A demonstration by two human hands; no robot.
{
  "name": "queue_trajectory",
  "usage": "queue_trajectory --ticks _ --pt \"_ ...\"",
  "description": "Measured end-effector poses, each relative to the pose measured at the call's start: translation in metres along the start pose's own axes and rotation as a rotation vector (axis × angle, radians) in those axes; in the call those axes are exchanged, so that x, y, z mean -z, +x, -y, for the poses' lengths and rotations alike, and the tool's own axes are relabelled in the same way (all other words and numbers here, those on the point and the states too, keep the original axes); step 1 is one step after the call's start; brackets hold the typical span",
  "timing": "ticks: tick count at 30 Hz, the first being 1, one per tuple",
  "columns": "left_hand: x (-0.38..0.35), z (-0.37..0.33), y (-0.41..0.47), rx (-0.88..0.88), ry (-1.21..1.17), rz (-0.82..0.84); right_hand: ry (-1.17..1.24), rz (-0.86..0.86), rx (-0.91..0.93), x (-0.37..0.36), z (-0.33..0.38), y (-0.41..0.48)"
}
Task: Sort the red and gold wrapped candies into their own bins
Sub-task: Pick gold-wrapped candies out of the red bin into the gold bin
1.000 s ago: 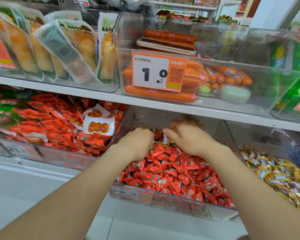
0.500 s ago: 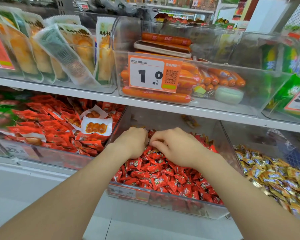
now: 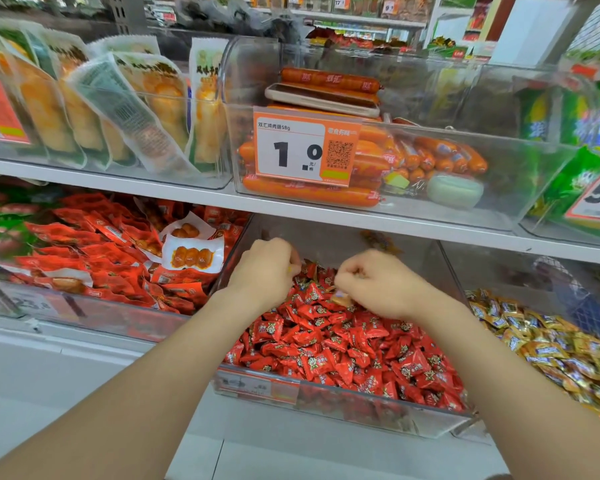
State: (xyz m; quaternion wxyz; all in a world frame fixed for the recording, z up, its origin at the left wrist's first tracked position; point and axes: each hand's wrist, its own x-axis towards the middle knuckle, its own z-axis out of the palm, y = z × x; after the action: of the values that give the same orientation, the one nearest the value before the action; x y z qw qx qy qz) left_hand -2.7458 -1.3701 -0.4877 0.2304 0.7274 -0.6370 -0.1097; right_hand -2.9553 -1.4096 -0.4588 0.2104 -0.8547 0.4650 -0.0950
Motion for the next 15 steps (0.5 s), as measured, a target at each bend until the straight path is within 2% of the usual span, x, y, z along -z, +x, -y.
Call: queue_trajectory --ticks 4,7,11,13,15 --pt "-0.009 0.001 0.009 0.005 -0.010 0.080 -0.094 -0.074 -0.146 0.011 -0.015 -0.004" --pt "-0.014 -0.001 0.013 0.040 -0.011 0.131 -0.150 -0.101 -0.128 0.006 -0.021 -0.002" --pt "-0.021 -0.003 0.024 0.087 0.109 0.225 -0.260 -0.128 -0.062 0.000 -0.018 0.003" --pt "-0.024 -0.004 0.028 0.093 0.136 0.260 -0.309 -0.054 -0.013 -0.003 -0.015 0.010" --pt "-0.026 -0.003 0.031 0.083 0.127 0.271 -0.333 0.099 -0.003 -0.006 -0.014 0.020"
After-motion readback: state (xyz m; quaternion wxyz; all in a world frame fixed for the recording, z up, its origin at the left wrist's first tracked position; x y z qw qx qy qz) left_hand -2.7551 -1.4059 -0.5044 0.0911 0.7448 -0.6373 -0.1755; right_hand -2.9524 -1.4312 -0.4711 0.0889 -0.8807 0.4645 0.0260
